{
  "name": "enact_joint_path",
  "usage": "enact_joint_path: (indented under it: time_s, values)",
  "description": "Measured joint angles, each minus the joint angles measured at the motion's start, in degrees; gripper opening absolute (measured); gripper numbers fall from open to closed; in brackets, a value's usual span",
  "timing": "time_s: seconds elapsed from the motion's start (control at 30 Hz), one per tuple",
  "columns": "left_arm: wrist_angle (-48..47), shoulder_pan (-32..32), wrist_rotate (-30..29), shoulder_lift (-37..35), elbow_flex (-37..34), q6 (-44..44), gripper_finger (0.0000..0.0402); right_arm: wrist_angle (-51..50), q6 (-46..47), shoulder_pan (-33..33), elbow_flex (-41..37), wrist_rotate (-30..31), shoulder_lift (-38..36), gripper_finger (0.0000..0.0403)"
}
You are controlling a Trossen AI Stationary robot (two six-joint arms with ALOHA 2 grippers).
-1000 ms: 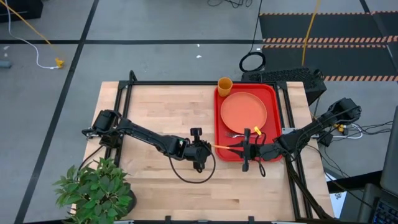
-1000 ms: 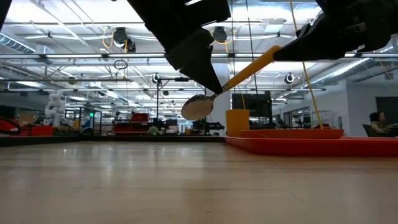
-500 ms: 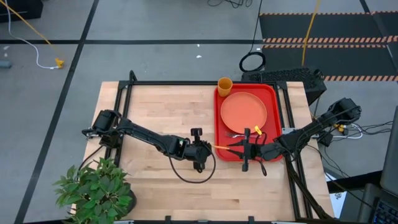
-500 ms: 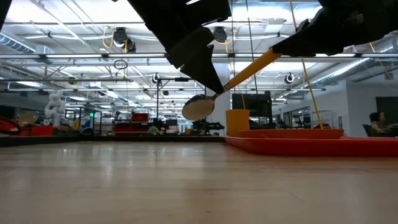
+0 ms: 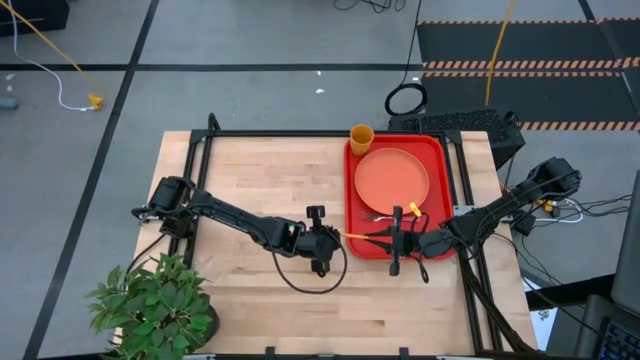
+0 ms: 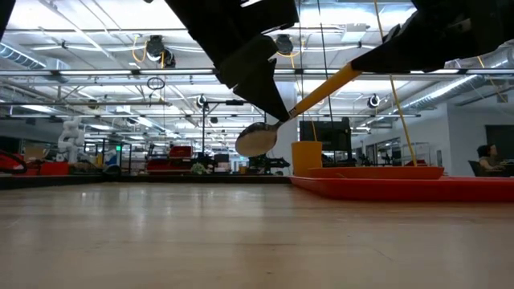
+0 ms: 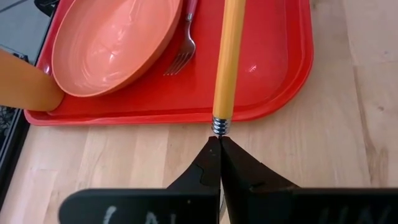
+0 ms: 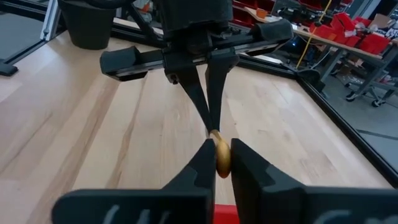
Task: Pick and place plate/cup/fork/spoon on tray
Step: Put the yellow spoon on the red table tray to the bottom of the pink fork
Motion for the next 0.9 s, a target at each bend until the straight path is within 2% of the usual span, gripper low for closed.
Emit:
enact_joint_path:
  time_s: [0.13, 0.37, 0.47, 0.6, 0.83, 0.9]
  values:
    - [0.4, 0.0, 0.65, -0.02, 0.0, 0.43, 0.0012, 0.08, -1.1, 0.0, 0.0, -0.04, -0.02, 0.0018]
    - [-0.71, -0.15, 7.31, -3.97, -0.15, -0.7, 0.0077, 0.47, -7.36, 0.66, 0.02, -0.35, -0.5, 0.001]
    - [-0.76, -0.2, 7.89, -6.5, -0.11, -1.92, 0.01, 0.3, -9.27, 0.96, 0.02, -0.21, -1.34, 0.001]
    - [0.87, -0.02, 10.15, -9.76, 0.2, -2.7, 0.0124, -0.62, -16.48, 2.02, -0.06, -0.05, -2.63, 0.001]
    - [9.38, 1.38, 24.38, -11.03, 0.09, -2.94, 0.0147, -1.54, -29.35, 4.38, -0.03, -0.1, -2.92, 0.001]
    - [10.53, 1.81, 26.35, -9.79, 0.13, -1.82, 0.0153, -2.57, -35.49, 5.58, 0.0, -0.11, -2.93, 0.001]
